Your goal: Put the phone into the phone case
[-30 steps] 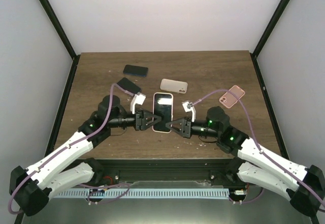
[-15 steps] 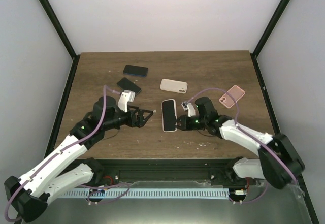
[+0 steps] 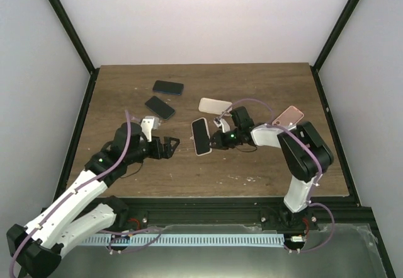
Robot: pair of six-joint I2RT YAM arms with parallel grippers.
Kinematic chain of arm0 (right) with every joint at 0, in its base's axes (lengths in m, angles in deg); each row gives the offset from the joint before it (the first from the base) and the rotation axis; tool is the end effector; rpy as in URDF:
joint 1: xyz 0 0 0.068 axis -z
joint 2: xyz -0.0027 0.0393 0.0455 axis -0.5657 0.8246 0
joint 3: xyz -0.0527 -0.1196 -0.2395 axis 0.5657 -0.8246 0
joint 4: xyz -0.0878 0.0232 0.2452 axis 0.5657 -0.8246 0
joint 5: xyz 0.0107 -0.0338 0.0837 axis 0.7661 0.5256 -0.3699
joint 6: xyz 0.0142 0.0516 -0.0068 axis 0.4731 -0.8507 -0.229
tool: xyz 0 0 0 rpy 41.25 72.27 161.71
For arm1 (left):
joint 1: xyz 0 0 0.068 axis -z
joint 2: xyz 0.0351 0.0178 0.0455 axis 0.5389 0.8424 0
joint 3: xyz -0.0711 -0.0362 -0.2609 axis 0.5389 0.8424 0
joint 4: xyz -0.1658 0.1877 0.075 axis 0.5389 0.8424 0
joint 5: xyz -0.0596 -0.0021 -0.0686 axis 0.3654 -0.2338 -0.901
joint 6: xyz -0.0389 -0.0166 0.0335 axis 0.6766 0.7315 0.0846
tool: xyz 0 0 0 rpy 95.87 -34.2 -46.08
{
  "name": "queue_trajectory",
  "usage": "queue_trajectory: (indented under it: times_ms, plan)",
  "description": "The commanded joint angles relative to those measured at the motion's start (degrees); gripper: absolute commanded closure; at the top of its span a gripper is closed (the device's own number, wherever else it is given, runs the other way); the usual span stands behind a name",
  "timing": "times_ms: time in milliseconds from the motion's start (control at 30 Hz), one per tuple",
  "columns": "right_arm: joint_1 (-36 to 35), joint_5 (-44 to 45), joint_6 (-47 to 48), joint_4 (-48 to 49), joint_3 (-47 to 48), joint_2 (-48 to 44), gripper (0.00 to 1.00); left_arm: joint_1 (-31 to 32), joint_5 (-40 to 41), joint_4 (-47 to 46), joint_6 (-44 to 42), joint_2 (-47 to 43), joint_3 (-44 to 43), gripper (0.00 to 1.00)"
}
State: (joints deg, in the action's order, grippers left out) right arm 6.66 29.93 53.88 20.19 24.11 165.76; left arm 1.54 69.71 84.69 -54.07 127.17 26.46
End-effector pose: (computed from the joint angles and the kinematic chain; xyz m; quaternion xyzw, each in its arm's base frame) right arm 0.2771 0.1749 0.1384 -0.1389 0.8716 0.4606 0.0938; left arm 0.1437 -0.1043 0.2843 0.0933 0.8703 -0.3025 0.3773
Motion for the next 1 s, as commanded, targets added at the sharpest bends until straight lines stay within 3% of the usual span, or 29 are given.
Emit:
queue_trajectory:
  times_ms: [0,200,400,567,667,767,800,867,900,967]
  plan:
    - [0.9,3.8,5.8,-1.8,7.0,4.1,0.93,-0.8,0.8,0.8,-0.3,1.2,0.9,0.0]
    - [2.7,5.2,4.9,-2.6,10.3,8.7,0.86,-1.4,2.4,0.8,1.2,4.0,0.8,0.0]
    - [2.8,9.1,2.9,-5.1,10.5,7.1,0.66,-1.4,2.4,0.8,0.5,5.8,-0.1,0.0]
    - [2.8,12.3,0.0,-7.0,9.7,1.6,0.49,-1.4,1.9,-1.7,1.0,3.9,1.7,0.0]
    - [2.8,13.8,-2.5,-7.5,8.6,-2.5,0.38,-1.4,5.7,-1.9,1.8,4.8,2.6,0.01]
    - [2.8,16.1,-5.6,-8.6,7.4,-5.9,0.32,-1.8,9.9,-2.6,5.0,8.3,3.1,0.01]
    - [2.8,16.3,-6.3,-8.8,6.8,-7.2,0.27,-2.3,10.5,-2.5,6.1,9.9,2.6,0.02]
    - [2.8,17.0,-7.6,-9.0,5.4,-10.0,0.06,-3.4,11.3,-1.8,9.1,13.8,0.6,0.04]
    - [2.8,17.9,-8.1,-9.2,4.6,-11.6,0.01,-4.2,12.2,-0.9,11.2,15.7,-0.6,0.04]
    - [2.8,19.7,-8.8,-10.1,3.3,-14.8,0.0,-6.0,13.8,-0.9,15.3,19.4,-2.8,0.04]
